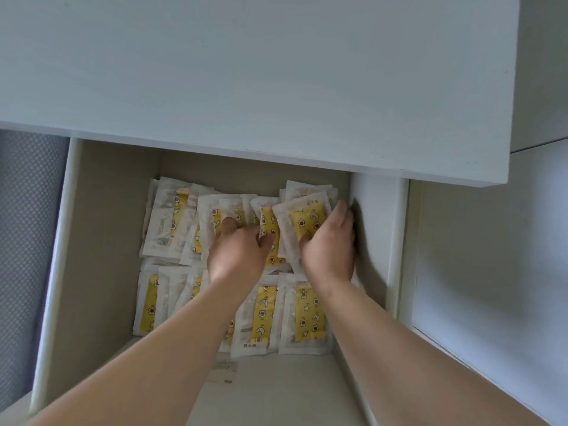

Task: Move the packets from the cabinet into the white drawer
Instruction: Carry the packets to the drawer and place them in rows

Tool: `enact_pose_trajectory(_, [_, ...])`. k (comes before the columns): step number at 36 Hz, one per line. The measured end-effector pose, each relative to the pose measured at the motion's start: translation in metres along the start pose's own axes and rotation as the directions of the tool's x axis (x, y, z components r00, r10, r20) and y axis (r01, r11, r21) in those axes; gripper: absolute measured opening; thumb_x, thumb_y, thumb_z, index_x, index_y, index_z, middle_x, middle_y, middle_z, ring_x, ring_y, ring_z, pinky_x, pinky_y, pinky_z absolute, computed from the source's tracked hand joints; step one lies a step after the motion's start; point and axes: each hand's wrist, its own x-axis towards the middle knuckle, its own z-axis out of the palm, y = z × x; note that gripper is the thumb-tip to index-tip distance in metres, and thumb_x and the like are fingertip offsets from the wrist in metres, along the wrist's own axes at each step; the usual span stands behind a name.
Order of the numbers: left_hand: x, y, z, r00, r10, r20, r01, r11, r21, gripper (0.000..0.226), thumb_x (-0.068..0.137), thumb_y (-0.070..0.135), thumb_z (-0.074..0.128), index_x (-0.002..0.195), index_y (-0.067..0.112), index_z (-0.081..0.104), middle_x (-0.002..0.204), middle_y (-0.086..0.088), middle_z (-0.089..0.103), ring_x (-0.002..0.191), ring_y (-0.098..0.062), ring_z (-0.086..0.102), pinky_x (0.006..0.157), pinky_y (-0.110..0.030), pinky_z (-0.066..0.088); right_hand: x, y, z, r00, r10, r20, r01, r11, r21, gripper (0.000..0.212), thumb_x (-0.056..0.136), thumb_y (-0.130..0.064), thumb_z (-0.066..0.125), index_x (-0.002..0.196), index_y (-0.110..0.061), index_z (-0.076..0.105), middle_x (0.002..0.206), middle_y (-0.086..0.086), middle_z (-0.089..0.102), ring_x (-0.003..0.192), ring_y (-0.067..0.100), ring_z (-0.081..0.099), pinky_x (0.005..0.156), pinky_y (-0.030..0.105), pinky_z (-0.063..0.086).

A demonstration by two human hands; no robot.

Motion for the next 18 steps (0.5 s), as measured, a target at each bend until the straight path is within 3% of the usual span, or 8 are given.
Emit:
enact_pose_trajectory(3, [0.005,0.002,-0.002,1.000,0.025,0.000,-0.025,0.998,-0.050,0.026,0.095,0.034,0.052,0.100,0.009,0.056,0.107,-0.012,0.054,0.081,-0.027,0.052,0.067,-0.031,0.043,-0.001,-0.001,-0.001,0.994,-0.111,0.024,0.113,0.983,-0.145,0.080,0.091,-0.019,0.058,0.150,-0.018,0.005,0.158,0.009,0.002,0.145,0.029,0.011,0.113,0.039,0.023])
enact_pose_trajectory(5, [0.008,0.002,0.000,0.999,0.033,-0.022,-0.035,0.993,-0.113,0.021,0.094,0.029,0.054,0.099,0.009,0.053,0.097,-0.013,0.061,0.079,-0.026,0.056,0.065,-0.032,0.045,0.003,-0.003,-0.003,0.986,-0.141,0.092,0.156,0.972,-0.175,0.080,0.090,-0.021,0.059,0.150,-0.022,0.006,0.159,0.008,-0.003,0.145,0.031,0.007,0.113,0.042,0.021])
enact_pose_trajectory(9, [0.010,0.004,0.004,1.000,-0.004,0.026,0.011,0.960,-0.280,0.014,0.095,0.023,0.050,0.094,0.009,0.051,0.084,-0.013,0.065,0.076,-0.030,0.066,0.070,-0.042,0.057,0.017,-0.005,-0.005,0.989,-0.014,0.150,0.011,1.000,0.020,0.084,0.086,-0.024,0.066,0.149,-0.022,0.011,0.157,0.008,0.006,0.141,0.031,0.017,0.109,0.044,0.030])
enact_pose_trajectory(11, [0.008,0.005,0.003,0.999,0.012,0.036,-0.006,0.987,-0.160,0.016,0.096,0.026,0.048,0.100,0.010,0.052,0.085,-0.009,0.065,0.077,-0.029,0.064,0.068,-0.037,0.055,0.020,-0.005,-0.004,0.989,0.016,0.144,-0.028,0.996,0.082,0.088,0.084,-0.021,0.068,0.150,-0.020,0.008,0.155,0.008,0.015,0.139,0.030,0.022,0.109,0.044,0.030])
enact_pose_trajectory(13, [0.006,0.007,0.002,0.998,0.038,-0.045,-0.038,0.999,0.003,0.021,0.095,0.029,0.049,0.110,0.014,0.047,0.095,-0.005,0.059,0.084,-0.028,0.060,0.062,-0.032,0.047,0.019,-0.003,-0.003,0.991,-0.017,0.133,0.007,0.997,0.071,0.090,0.085,-0.017,0.068,0.150,-0.019,0.007,0.154,0.006,0.020,0.138,0.029,0.023,0.109,0.041,0.030])
enact_pose_trajectory(15, [0.004,0.009,-0.002,0.991,0.074,-0.113,-0.066,0.995,0.078,0.040,0.091,0.031,0.056,0.124,0.018,0.038,0.116,-0.007,0.048,0.103,-0.029,0.054,0.066,-0.034,0.043,0.018,0.001,0.000,0.992,-0.062,0.109,0.053,0.995,0.084,0.088,0.084,-0.015,0.068,0.150,-0.019,0.010,0.152,0.005,0.025,0.136,0.029,0.027,0.107,0.038,0.031])
enact_pose_trajectory(18, [0.010,0.011,-0.007,0.967,0.244,-0.077,-0.230,0.960,0.163,0.076,0.084,0.033,0.066,0.143,0.027,0.019,0.144,-0.005,0.025,0.129,-0.029,0.030,0.098,-0.039,0.036,0.014,0.008,0.005,0.991,-0.107,0.081,0.094,0.984,0.155,0.083,0.084,-0.017,0.069,0.149,-0.019,0.017,0.147,0.004,0.035,0.131,0.029,0.034,0.101,0.036,0.036])
